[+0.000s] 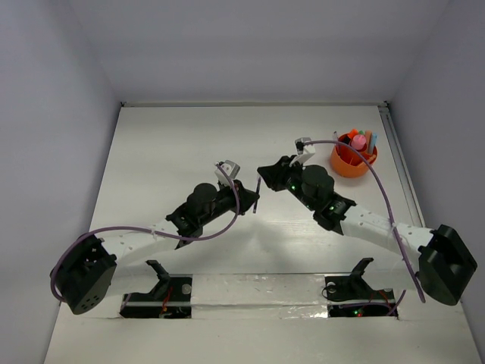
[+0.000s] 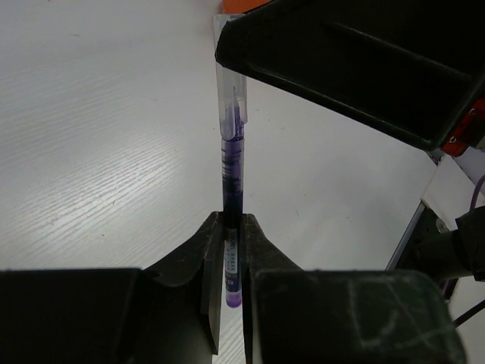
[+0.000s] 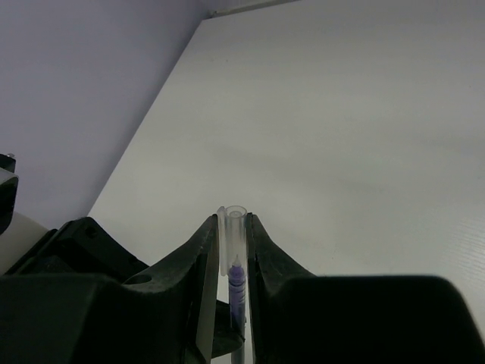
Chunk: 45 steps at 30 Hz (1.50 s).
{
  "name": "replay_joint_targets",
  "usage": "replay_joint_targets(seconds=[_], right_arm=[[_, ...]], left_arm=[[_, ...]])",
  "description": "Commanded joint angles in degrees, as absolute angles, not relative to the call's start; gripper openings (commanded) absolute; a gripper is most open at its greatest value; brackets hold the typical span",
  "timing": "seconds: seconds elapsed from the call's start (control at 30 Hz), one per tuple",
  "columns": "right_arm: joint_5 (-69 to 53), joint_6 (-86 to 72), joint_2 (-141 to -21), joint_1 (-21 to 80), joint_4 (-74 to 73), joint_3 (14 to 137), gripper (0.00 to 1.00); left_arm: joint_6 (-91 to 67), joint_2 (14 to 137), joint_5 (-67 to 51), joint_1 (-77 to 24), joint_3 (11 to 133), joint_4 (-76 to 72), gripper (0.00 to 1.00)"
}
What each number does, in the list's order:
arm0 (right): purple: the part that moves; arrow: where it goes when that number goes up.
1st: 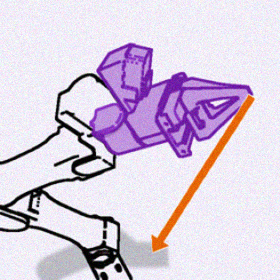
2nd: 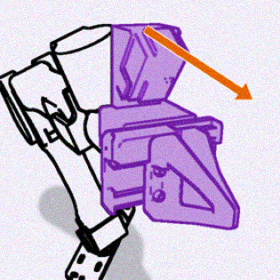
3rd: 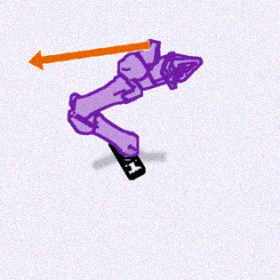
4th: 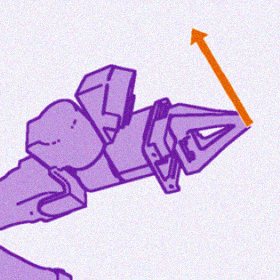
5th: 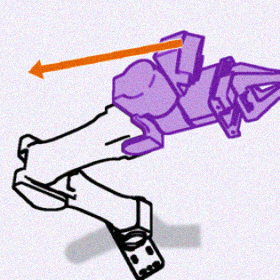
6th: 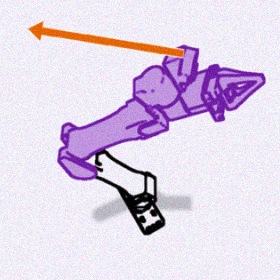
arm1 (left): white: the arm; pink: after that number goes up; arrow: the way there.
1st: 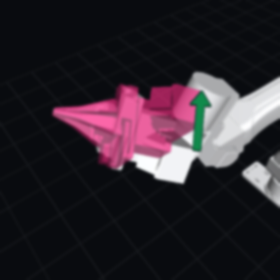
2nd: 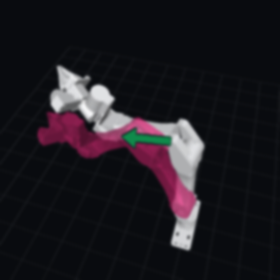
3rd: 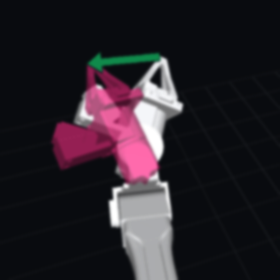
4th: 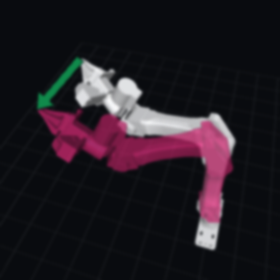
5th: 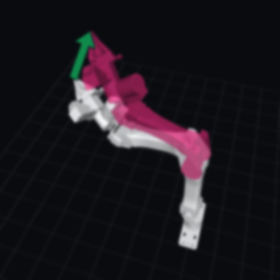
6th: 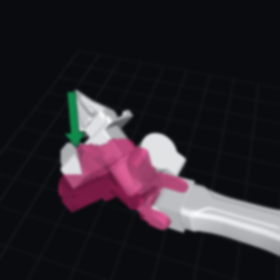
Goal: Sort the stationery into containers
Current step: Close the pen cap on the pen.
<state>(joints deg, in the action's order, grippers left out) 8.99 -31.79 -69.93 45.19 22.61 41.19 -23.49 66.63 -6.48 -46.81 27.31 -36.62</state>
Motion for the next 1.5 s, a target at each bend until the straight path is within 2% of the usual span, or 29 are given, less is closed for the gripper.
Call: replay_joint_targets(seconds=[0.0,0.4,0.77,1.17,1.47], right_arm=[[8.96,-32.17,-68.38,46.85,27.94,38.59,0.00],[9.58,-32.25,-67.07,52.12,30.85,33.23,0.00],[0.45,-35.07,-62.93,52.12,14.59,31.82,0.00],[-8.43,-41.92,-60.90,52.65,21.26,20.92,0.00],[-9.32,-45.00,-63.72,54.93,26.10,18.02,0.00]], left_arm=[[-25.57,65.04,-6.85,-46.41,27.25,-42.00,0.00],[-28.74,61.18,-7.82,-45.88,29.35,-40.96,0.00],[-29.53,58.18,-10.19,-45.35,32.95,-39.29,0.00],[-27.68,58.01,-10.81,-41.84,41.13,-37.35,0.00],[-28.74,60.38,-12.74,-41.31,43.77,-39.46,0.00]])
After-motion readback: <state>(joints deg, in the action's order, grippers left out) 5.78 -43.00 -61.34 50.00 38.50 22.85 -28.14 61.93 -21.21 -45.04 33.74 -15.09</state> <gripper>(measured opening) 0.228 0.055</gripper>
